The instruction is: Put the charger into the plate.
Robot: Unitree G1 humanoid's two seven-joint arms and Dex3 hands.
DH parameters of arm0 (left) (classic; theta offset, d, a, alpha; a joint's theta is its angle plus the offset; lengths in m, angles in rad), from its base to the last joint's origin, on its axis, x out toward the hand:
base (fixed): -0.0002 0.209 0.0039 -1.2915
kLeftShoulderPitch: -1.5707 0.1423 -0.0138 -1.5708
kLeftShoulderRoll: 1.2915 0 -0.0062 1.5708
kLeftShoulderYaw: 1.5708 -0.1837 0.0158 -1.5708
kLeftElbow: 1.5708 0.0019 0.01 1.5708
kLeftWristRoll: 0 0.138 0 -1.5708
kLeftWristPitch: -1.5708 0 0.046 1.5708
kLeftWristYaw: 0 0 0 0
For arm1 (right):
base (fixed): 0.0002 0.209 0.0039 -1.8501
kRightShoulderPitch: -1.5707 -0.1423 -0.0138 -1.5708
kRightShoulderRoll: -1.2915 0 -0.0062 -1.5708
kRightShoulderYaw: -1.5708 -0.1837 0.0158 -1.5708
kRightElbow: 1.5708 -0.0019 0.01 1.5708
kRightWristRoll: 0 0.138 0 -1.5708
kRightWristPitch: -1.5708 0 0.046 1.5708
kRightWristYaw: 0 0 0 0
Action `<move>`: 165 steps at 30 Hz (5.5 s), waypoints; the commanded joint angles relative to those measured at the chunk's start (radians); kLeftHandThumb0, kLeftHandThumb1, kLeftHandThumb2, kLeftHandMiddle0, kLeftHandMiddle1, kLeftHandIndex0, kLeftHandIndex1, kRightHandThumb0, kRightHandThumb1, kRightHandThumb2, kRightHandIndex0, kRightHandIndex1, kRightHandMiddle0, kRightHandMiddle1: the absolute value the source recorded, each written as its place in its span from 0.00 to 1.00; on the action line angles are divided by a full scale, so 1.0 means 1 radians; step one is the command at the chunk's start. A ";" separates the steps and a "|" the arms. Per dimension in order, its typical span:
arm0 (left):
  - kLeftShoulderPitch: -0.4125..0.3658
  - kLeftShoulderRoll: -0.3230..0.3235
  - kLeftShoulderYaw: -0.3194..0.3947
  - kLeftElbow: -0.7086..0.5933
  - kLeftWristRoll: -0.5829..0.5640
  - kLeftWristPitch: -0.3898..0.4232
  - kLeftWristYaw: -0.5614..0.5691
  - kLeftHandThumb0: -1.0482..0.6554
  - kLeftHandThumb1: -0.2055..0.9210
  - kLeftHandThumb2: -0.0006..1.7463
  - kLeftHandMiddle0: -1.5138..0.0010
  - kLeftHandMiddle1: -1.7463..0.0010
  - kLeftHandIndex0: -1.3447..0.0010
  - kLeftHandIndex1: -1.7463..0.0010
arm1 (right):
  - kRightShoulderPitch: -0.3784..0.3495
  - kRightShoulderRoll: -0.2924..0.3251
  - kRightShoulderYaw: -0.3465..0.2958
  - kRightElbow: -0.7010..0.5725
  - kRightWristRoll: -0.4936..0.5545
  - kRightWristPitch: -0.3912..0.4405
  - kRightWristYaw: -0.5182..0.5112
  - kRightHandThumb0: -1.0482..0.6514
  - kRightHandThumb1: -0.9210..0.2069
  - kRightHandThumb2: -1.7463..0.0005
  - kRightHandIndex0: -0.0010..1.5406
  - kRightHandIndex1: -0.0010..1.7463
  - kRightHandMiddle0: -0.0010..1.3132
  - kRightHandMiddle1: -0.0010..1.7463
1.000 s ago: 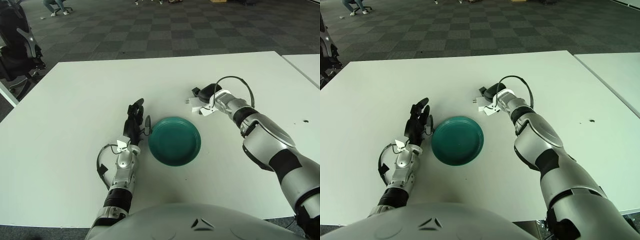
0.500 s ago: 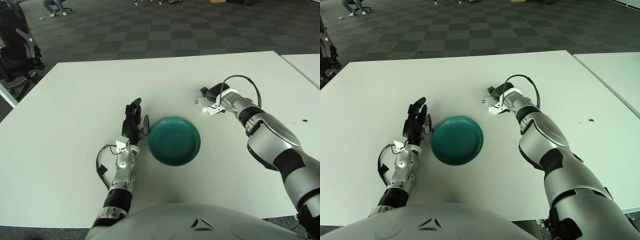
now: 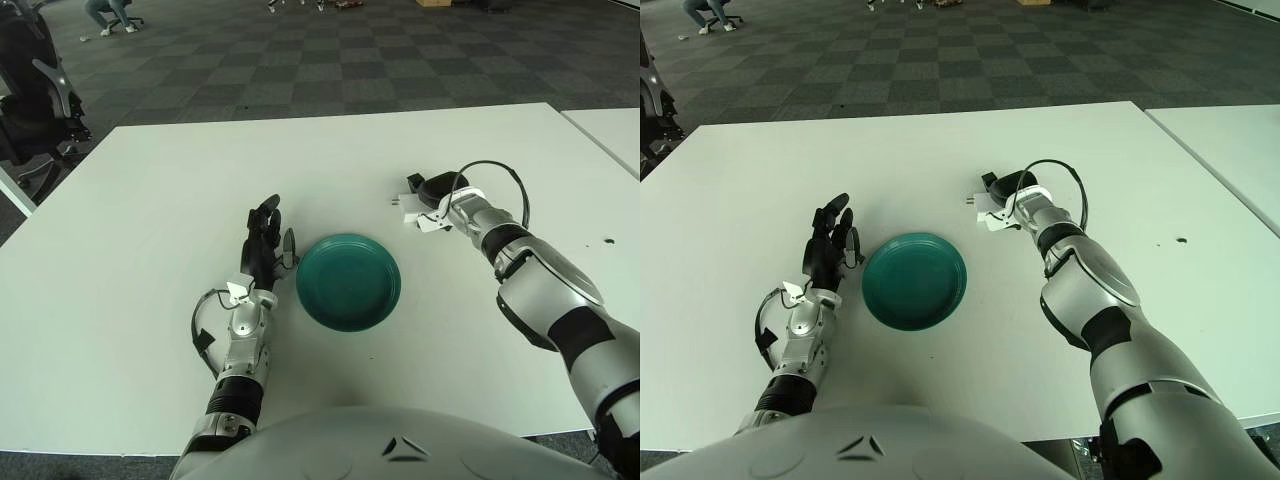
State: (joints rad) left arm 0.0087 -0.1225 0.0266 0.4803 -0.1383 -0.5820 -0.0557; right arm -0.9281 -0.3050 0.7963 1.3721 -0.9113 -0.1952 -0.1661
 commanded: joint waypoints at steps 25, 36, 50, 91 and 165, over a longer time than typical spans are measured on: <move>0.113 -0.072 -0.014 0.128 0.054 -0.003 0.051 0.12 1.00 0.46 0.83 1.00 1.00 0.56 | -0.109 -0.015 -0.297 -0.103 0.231 -0.176 -0.119 0.36 0.43 0.34 0.62 1.00 0.39 1.00; 0.133 -0.068 -0.023 0.100 0.087 -0.002 0.078 0.13 1.00 0.47 0.85 1.00 1.00 0.58 | -0.053 -0.013 -0.260 -0.221 0.196 -0.275 -0.122 0.37 0.38 0.38 0.56 1.00 0.36 1.00; 0.140 -0.060 -0.029 0.085 0.100 0.003 0.087 0.14 1.00 0.47 0.86 1.00 1.00 0.61 | 0.139 -0.108 -0.240 -0.609 0.205 -0.481 0.021 0.36 0.39 0.37 0.62 1.00 0.37 1.00; 0.144 -0.060 -0.009 0.090 0.062 -0.001 0.052 0.17 1.00 0.48 0.88 1.00 1.00 0.65 | 0.360 -0.214 -0.237 -1.062 0.150 -0.599 0.342 0.37 0.38 0.37 0.78 1.00 0.36 1.00; 0.170 -0.076 -0.012 0.033 -0.060 0.000 -0.006 0.07 1.00 0.54 0.95 1.00 1.00 0.77 | 0.350 -0.171 -0.324 -0.897 0.051 -0.603 -0.169 0.00 0.00 0.58 0.00 0.00 0.00 0.00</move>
State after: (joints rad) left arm 0.0563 -0.1221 0.0207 0.4055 -0.1611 -0.5753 -0.0425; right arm -0.5680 -0.4966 0.5148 0.4355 -0.9523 -0.7723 -0.3193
